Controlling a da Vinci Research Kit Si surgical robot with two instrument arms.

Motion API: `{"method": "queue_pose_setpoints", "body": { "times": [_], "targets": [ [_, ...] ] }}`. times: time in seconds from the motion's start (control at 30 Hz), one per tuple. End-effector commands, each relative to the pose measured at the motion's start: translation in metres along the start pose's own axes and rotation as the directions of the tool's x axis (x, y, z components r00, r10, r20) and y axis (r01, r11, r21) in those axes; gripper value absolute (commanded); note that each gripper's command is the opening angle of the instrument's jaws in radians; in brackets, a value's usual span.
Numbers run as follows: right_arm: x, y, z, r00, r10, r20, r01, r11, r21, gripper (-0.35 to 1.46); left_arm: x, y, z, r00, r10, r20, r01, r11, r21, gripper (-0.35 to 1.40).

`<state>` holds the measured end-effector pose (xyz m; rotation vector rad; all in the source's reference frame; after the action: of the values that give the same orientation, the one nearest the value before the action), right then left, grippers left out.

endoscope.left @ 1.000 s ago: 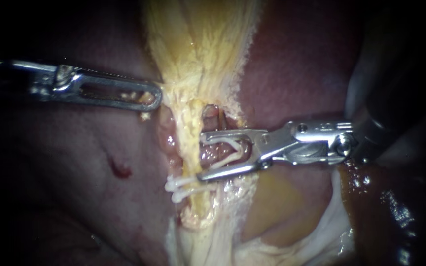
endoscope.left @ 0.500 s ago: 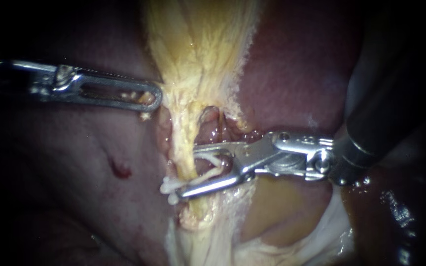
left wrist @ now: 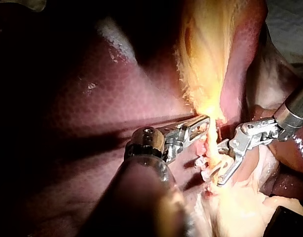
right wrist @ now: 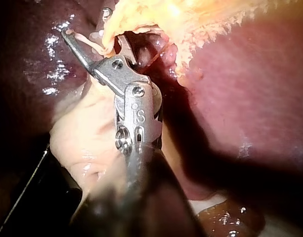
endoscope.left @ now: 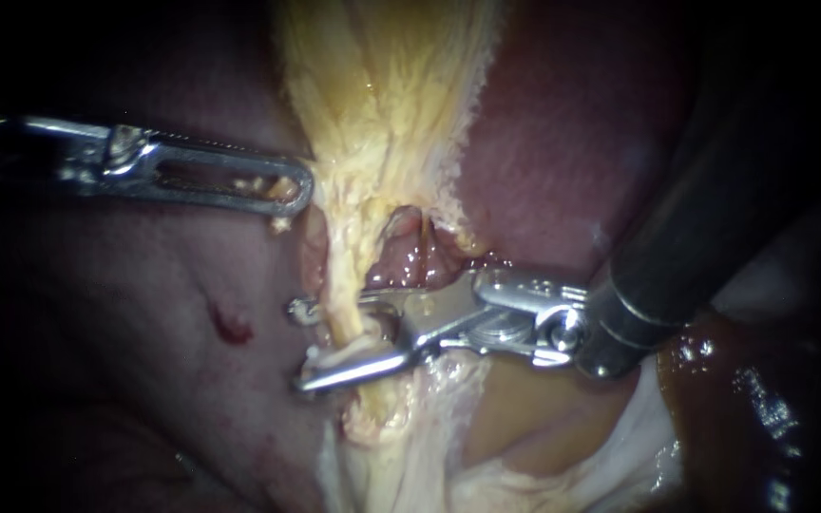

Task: Clipping third clip left tube

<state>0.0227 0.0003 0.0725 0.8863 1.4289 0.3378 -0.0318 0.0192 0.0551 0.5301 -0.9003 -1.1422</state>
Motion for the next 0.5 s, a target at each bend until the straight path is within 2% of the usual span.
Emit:
{"method": "queue_pose_setpoints", "body": {
  "times": [0.03,0.23,0.5],
  "targets": [
    [0.0000,0.0000,0.0001,1.000,-0.001,-0.001,0.001,1.000,0.004,0.49,0.0000,0.0000,0.0000,1.0000,0.000,0.000,0.000,1.000,0.000,-0.35],
    [0.0007,0.0003,-0.0001,0.999,0.001,-0.034,-0.001,1.000,0.007,0.49,0.0000,0.0000,0.0000,1.0000,0.000,0.000,0.000,1.000,0.000,-0.35],
    [0.0020,0.0016,-0.0015,0.996,0.041,-0.077,-0.043,0.999,-0.027,0.50,0.0000,0.0000,0.0000,1.0000,0.000,0.000,0.000,1.000,0.000,-0.35]
  ]
}}
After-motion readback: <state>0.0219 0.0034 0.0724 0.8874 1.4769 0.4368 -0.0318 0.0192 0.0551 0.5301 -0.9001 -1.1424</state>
